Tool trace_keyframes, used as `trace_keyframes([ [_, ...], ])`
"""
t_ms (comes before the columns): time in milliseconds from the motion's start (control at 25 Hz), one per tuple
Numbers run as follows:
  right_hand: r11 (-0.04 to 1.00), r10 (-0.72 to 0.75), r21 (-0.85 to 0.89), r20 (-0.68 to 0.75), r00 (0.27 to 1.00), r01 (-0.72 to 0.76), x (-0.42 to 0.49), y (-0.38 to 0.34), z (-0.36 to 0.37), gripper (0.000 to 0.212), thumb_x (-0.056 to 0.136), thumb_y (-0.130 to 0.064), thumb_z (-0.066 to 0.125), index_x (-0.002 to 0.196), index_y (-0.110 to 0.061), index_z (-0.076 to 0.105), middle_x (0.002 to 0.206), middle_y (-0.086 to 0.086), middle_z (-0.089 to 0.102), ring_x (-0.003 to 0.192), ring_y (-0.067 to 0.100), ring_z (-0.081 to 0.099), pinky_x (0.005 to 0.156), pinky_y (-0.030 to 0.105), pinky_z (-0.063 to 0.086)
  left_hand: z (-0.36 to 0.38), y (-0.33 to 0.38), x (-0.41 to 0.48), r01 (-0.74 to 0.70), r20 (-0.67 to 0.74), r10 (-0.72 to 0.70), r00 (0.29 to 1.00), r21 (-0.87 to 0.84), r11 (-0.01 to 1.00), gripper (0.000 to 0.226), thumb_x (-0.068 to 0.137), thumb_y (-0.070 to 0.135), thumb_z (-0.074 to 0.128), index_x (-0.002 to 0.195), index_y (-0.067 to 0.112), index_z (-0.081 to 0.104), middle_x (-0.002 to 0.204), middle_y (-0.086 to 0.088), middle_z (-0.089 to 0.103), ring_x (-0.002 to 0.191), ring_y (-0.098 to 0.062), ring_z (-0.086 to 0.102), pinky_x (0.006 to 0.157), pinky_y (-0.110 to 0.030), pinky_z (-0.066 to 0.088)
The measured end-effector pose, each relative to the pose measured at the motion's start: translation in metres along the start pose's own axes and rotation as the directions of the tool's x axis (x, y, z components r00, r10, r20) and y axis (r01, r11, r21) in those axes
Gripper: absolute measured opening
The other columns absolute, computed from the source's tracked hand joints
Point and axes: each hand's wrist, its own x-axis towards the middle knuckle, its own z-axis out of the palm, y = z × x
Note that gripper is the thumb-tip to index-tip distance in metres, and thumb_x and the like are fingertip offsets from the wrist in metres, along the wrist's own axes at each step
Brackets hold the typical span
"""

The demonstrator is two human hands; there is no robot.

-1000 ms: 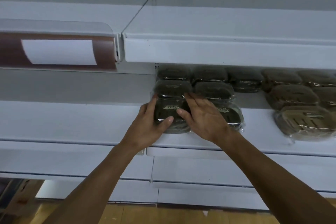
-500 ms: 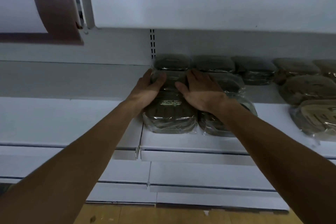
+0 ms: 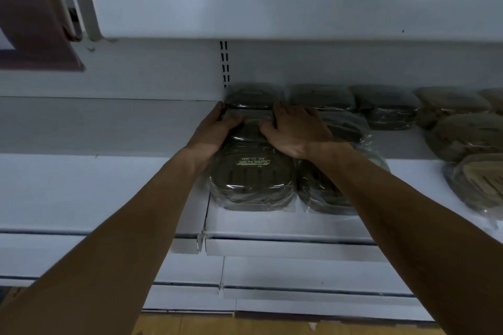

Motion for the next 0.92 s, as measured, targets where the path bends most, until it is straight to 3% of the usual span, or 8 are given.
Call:
trace_keyframes([
  [200, 1.000, 0.024, -0.007, -0.010, 1.000, -0.024, 0.001, -0.004, 0.000, 0.063, 0.097, -0.055, 0.023, 0.137, -0.011, 0.043, 0.144, 0.012, 0.048, 0.133, 0.027, 0.042, 0.110, 0.043, 0.025, -0.005, 0.002, -0.001, 0.009, 0.045, -0.009, 0.999, -0.005, 1.000, 0.032, 0.094, 0.027, 0.063, 0.125, 0.032, 0.063, 0.111, 0.003, 0.073, 0.098, -0.014, 0.071, 0.075, -0.024, 0.056],
  [360, 0.999, 0.032, -0.018, -0.020, 0.999, -0.032, 0.000, -0.005, 0.000, 0.066, 0.098, -0.054, 0.021, 0.143, -0.009, 0.038, 0.148, 0.013, 0.044, 0.136, 0.027, 0.039, 0.112, 0.043, 0.024, -0.007, 0.002, 0.003, 0.021, 0.071, -0.021, 0.997, -0.001, 1.000, 0.038, 0.091, 0.031, 0.066, 0.128, 0.033, 0.061, 0.117, 0.000, 0.072, 0.104, -0.018, 0.070, 0.095, -0.036, 0.054],
  [520, 0.999, 0.032, -0.024, -0.010, 0.999, -0.032, 0.001, -0.004, 0.002, 0.070, 0.099, -0.055, 0.019, 0.150, -0.008, 0.030, 0.154, 0.013, 0.037, 0.141, 0.027, 0.034, 0.115, 0.043, 0.020, -0.007, 0.004, 0.001, 0.037, 0.071, -0.035, 0.997, -0.022, 0.999, 0.036, 0.089, 0.034, 0.068, 0.124, 0.039, 0.060, 0.120, 0.001, 0.070, 0.105, -0.018, 0.069, 0.098, -0.039, 0.053],
  [600, 1.000, 0.024, -0.017, 0.012, 1.000, -0.023, 0.000, -0.005, 0.001, 0.072, 0.100, -0.057, 0.018, 0.151, -0.007, 0.026, 0.156, 0.015, 0.033, 0.142, 0.028, 0.031, 0.117, 0.043, 0.018, -0.007, 0.004, -0.001, 0.036, 0.069, -0.035, 0.997, -0.014, 0.999, 0.057, 0.085, 0.042, 0.071, 0.138, 0.036, 0.052, 0.133, 0.001, 0.063, 0.111, -0.017, 0.066, 0.101, -0.039, 0.051],
  [680, 1.000, 0.011, -0.001, 0.026, 1.000, -0.011, -0.003, -0.005, -0.006, 0.076, 0.100, -0.060, 0.018, 0.153, -0.007, 0.022, 0.157, 0.016, 0.030, 0.144, 0.029, 0.029, 0.117, 0.043, 0.017, -0.007, 0.007, -0.009, 0.058, 0.043, -0.057, 0.997, -0.038, 0.998, 0.084, 0.085, 0.048, 0.070, 0.155, 0.031, 0.027, 0.150, 0.001, 0.046, 0.121, -0.016, 0.058, 0.108, -0.039, 0.045],
  [800, 1.000, -0.014, -0.023, -0.013, 1.000, 0.014, -0.016, -0.007, -0.018, 0.070, 0.100, -0.059, 0.027, 0.149, -0.009, 0.031, 0.155, 0.015, 0.034, 0.141, 0.032, 0.032, 0.115, 0.044, 0.019, -0.014, 0.000, -0.031, 0.064, 0.031, -0.063, 0.998, -0.025, 0.998, 0.086, 0.090, 0.047, 0.067, 0.158, 0.030, 0.016, 0.157, 0.004, 0.034, 0.133, -0.015, 0.045, 0.116, -0.039, 0.034],
  [920, 0.994, -0.075, -0.080, -0.050, 0.996, 0.071, -0.043, -0.014, -0.012, 0.064, 0.099, -0.057, 0.030, 0.139, -0.009, 0.043, 0.146, 0.017, 0.044, 0.132, 0.036, 0.043, 0.112, 0.047, 0.026, -0.020, -0.010, -0.050, 0.071, 0.096, -0.070, 0.993, -0.006, 0.997, 0.086, 0.090, 0.045, 0.067, 0.157, 0.033, 0.015, 0.152, 0.008, 0.043, 0.134, -0.015, 0.046, 0.116, -0.039, 0.034],
])
